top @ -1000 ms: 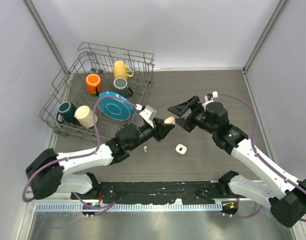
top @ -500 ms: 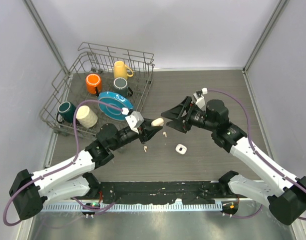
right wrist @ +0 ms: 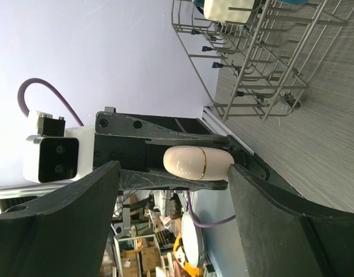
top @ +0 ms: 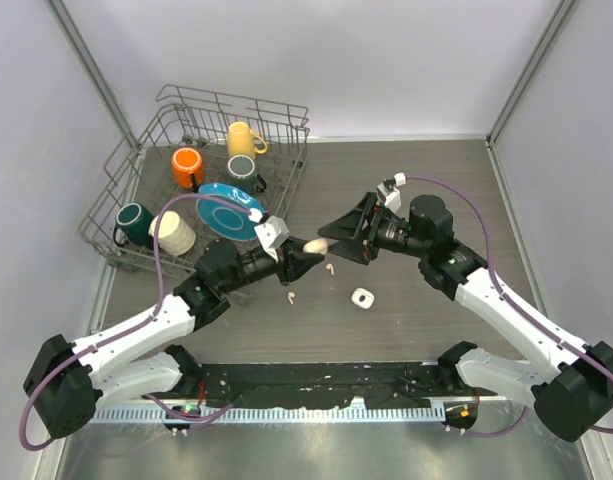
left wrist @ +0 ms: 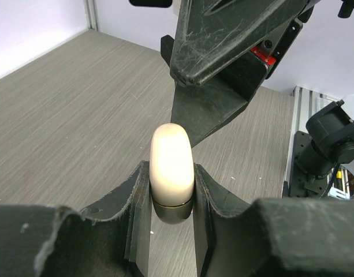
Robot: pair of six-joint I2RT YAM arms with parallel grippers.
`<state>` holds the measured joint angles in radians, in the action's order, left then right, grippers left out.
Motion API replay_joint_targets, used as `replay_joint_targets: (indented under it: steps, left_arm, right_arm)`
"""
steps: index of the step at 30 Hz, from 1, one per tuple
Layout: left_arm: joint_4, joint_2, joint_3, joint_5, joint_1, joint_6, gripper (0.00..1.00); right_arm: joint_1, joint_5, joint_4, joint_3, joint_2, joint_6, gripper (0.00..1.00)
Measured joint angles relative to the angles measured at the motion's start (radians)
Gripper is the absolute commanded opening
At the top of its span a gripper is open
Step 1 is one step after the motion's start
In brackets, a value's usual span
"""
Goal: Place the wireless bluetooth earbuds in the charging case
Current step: Pick up the charging case at the center of the board.
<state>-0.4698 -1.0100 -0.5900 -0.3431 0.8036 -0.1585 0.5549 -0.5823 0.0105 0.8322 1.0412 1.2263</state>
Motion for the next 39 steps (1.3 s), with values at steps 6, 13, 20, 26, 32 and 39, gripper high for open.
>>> replay_joint_targets:
  steps: [6,13,20,26,32,39]
  left_arm:
    - [-0.01,-0.001,0.0,-0.035,-0.008,-0.025,0.0]
    - [-0.012,-0.002,0.0,-0.057,-0.014,-0.046,0.0]
    - [-0.025,-0.013,0.0,-0.063,-0.014,-0.051,0.0]
    - [-0.027,-0.018,0.0,-0.061,-0.015,-0.048,0.0]
    - [-0.031,-0.018,0.0,-0.06,-0.018,-0.045,0.0]
    - [-0.031,-0.018,0.0,-0.053,-0.019,-0.047,0.28]
  right_arm:
    - [0.002,-0.018,-0.046,0.007,0.02,-0.031,0.78]
    - [0.004,-0.035,-0.05,0.004,0.037,-0.029,0.68]
    - [0.004,-0.071,0.029,-0.022,0.058,0.027,0.64]
    - [0.004,-0.103,0.067,-0.044,0.083,0.067,0.58]
    - [0.004,-0.107,0.081,-0.046,0.083,0.079,0.44]
    - [0.004,-0.106,0.116,-0.063,0.083,0.105,0.22]
